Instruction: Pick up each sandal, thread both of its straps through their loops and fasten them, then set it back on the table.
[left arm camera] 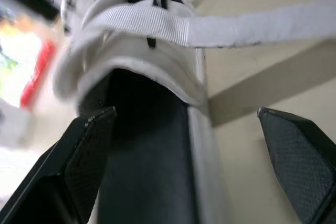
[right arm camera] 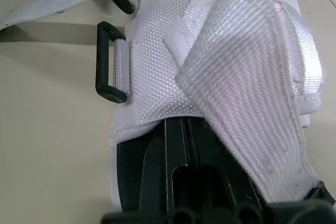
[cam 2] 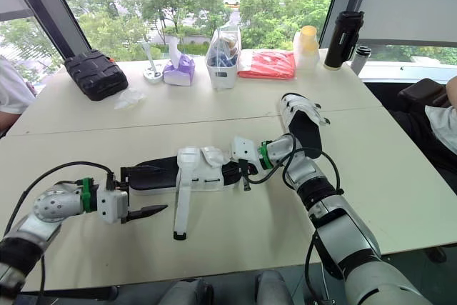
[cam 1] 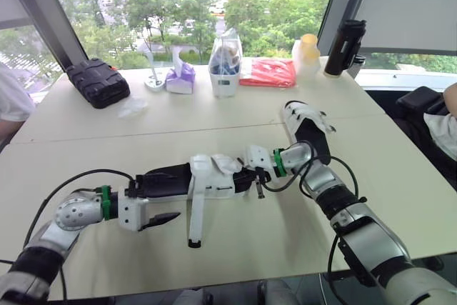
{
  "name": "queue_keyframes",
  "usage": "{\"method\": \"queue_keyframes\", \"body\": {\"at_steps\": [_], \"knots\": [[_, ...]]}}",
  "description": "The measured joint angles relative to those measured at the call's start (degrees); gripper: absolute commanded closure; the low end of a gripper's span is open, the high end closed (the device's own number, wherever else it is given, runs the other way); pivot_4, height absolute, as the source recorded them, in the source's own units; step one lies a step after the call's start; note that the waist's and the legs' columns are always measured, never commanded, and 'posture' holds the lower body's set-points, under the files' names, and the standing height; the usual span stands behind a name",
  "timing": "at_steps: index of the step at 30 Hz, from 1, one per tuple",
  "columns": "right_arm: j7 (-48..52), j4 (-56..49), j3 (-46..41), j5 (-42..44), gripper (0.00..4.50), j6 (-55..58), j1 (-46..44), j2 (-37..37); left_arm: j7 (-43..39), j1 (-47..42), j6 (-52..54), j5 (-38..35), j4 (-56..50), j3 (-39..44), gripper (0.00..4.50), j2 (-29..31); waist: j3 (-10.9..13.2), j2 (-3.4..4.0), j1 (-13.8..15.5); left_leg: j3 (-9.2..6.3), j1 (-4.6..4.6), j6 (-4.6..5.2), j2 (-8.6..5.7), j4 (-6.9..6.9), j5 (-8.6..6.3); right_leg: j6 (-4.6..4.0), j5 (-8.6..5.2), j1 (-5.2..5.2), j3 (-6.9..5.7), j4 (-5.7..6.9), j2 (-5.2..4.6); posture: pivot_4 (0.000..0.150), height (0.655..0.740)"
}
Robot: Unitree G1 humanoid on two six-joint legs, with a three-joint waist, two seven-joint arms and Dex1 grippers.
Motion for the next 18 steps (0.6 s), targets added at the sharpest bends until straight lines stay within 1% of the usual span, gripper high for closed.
{"method": "queue_keyframes", "body": {"at_steps": [1, 3, 4, 5, 6, 7, 9, 12, 15, 18], "knots": [[-0.09, 0.02, 0.00, 0.00, 4.50, 0.02, 0.04, 0.02, -0.43, 1.85, 6.34, -3.97, -3.66, 0.46, 0.03, 1.17, 0.00, 0.00, 0.02, 0.00, 0.03, 0.00, 0.03, 0.00, 0.00, 0.00, 0.00, 0.05, 0.00, 0.00, 0.02, 0.150, 0.7400], [-0.14, -0.31, 0.14, 0.00, 4.50, 0.00, 0.15, 0.15, -0.92, 7.52, 24.54, -16.62, -14.22, 2.06, 0.03, 6.11, 0.03, -0.01, -0.25, 0.00, 0.00, 0.00, 0.15, 0.00, -0.01, -0.01, -0.02, 0.01, 0.02, -0.02, 0.14, 0.150, 0.7400], [-0.13, -0.31, 0.01, 0.00, 4.50, 0.01, 0.18, 0.04, -0.99, 9.29, 32.34, -22.12, -17.84, 3.11, 0.03, 8.02, 0.10, 0.12, -0.19, 0.00, 0.06, 0.01, 0.16, 0.00, -0.01, -0.01, -0.02, 0.05, 0.01, -0.02, 0.16, 0.150, 0.7400], [-0.11, -0.33, -0.04, 0.00, 4.50, 0.02, 0.16, 0.01, -0.56, 10.66, 39.34, -27.35, -20.61, 4.43, 0.03, 8.90, 0.16, 0.21, -0.13, -0.01, 0.05, 0.01, 0.16, 0.00, -0.01, -0.01, -0.03, 0.07, 0.01, -0.03, 0.17, 0.150, 0.7400], [-0.11, -0.31, -0.09, 0.00, 4.50, 0.03, 0.17, 0.00, -0.28, 11.05, 43.62, -30.40, -22.01, 5.03, 0.03, 9.11, 0.18, 0.26, -0.10, -0.01, 0.06, 0.01, 0.16, 0.00, -0.01, -0.01, -0.03, 0.08, 0.00, -0.02, 0.18, 0.150, 0.7400], [-0.17, -0.34, 0.03, 0.00, 4.50, 0.04, 0.17, 0.07, 0.70, 11.43, 50.55, -35.03, -23.92, 5.94, 0.03, 9.10, 0.19, 0.27, -0.13, -0.01, 0.07, 0.01, 0.20, 0.00, -0.01, -0.01, -0.03, 0.08, 0.00, -0.03, 0.25, 0.150, 0.7400], [-0.32, -0.39, 0.17, 0.00, 4.50, 0.04, 0.19, 0.13, 3.37, 11.49, 58.67, -38.96, -25.05, 7.12, 0.03, 7.37, 0.20, 0.32, -0.18, 0.01, 0.10, 0.01, 0.20, 0.00, -0.01, -0.02, -0.02, 0.09, 0.01, -0.03, 0.29, 0.150, 0.7400], [-0.32, -0.51, 0.17, 0.00, 4.50, 0.05, 0.22, 0.09, 5.99, 11.02, 66.56, -41.43, -24.56, 7.75, 0.03, 4.62, 0.19, 0.31, -0.08, 0.01, 0.08, -0.01, 0.17, 0.00, -0.01, -0.09, 0.01, 0.08, 0.01, -0.08, 0.34, 0.150, 0.7400], [-0.53, -0.74, 0.19, -0.02, 4.50, 0.15, 0.38, 0.06, 8.93, 7.98, 75.80, -46.01, -21.69, 8.57, 0.03, -0.20, 0.17, 0.28, -0.02, 0.00, 0.09, -0.02, 0.17, 0.00, 0.00, -0.12, 0.03, 0.09, 0.00, -0.07, 0.34, 0.150, 0.7400], [-0.65, -1.12, 0.24, -0.02, 4.50, 0.17, 0.56, 0.07, 10.80, 4.95, 82.39, -47.34, -19.63, 8.56, 0.03, -4.43, 0.16, 0.26, -0.11, 0.01, 0.07, -0.04, 0.16, 0.00, 0.01, -0.14, 0.04, 0.07, 0.01, -0.10, 0.35, 0.150, 0.7400]]}}
